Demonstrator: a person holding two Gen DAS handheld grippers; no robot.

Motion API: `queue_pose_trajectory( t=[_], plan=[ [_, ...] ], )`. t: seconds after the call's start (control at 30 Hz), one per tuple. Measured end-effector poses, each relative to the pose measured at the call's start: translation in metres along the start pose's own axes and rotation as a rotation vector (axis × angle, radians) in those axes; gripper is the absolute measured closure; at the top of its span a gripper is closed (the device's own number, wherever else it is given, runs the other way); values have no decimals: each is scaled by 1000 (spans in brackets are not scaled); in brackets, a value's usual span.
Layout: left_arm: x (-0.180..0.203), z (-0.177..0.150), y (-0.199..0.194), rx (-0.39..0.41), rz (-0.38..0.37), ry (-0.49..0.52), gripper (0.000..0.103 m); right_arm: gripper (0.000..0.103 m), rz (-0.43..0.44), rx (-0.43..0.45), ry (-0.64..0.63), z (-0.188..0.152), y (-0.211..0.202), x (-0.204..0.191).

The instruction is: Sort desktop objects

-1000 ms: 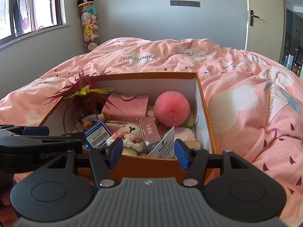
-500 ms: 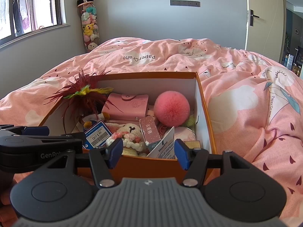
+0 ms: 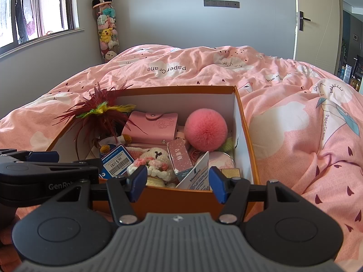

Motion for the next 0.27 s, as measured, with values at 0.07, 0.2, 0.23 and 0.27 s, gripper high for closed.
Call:
queue_pose_trajectory(
  t=[0.07,0.2,0.23,0.27],
  plan=[
    [0,-1,1,0,0,0,17,41,0,0,0,0,0,0],
    [0,-1,0,0,0,0,17,41,0,0,0,0,0,0],
    [0,-1,1,0,0,0,17,41,0,0,0,0,0,0],
    [0,-1,1,0,0,0,17,41,0,0,0,0,0,0]
  ],
)
Point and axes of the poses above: each gripper's, at about its wrist camera, not at the fingertips, and y roughly the way its jaws point, x to its right, z to its top, the point moved 8 cm from there along y, roughly the way its jaws point, and after that the axes turned 6 degrees about -z, right-handed, at the moved point
